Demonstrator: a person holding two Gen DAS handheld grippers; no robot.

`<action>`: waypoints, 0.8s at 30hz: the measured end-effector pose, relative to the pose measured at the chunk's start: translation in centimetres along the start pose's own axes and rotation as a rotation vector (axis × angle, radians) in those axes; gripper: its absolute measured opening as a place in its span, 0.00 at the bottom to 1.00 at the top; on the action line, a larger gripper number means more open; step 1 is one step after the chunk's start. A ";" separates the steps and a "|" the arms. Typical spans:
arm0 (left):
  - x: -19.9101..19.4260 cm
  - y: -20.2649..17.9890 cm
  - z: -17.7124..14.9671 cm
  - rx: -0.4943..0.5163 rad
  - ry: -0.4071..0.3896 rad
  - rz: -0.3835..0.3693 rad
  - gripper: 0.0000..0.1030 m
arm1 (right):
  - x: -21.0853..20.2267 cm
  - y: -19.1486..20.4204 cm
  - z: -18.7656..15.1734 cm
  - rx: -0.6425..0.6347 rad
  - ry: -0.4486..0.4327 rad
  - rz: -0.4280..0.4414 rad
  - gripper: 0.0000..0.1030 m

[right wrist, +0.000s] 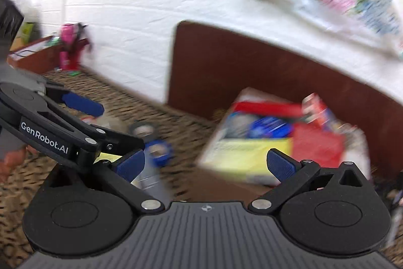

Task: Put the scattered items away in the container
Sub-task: 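Move the right gripper back to the yellow medicine box on the table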

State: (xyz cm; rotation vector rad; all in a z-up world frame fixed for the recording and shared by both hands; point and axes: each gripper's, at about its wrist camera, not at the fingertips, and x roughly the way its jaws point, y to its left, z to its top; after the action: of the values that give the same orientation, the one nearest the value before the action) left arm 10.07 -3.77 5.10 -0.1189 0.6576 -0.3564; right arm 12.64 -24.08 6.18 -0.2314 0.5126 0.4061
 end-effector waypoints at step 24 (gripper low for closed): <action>4.5 12.5 -4.3 -0.219 0.053 0.070 0.90 | 9.4 8.0 -7.4 0.212 0.212 0.226 0.88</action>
State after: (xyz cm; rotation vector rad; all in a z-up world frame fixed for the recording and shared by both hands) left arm 14.28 6.27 -3.55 -0.2948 0.7503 -0.2202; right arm 13.47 -16.21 -5.85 -0.0104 0.7888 0.5460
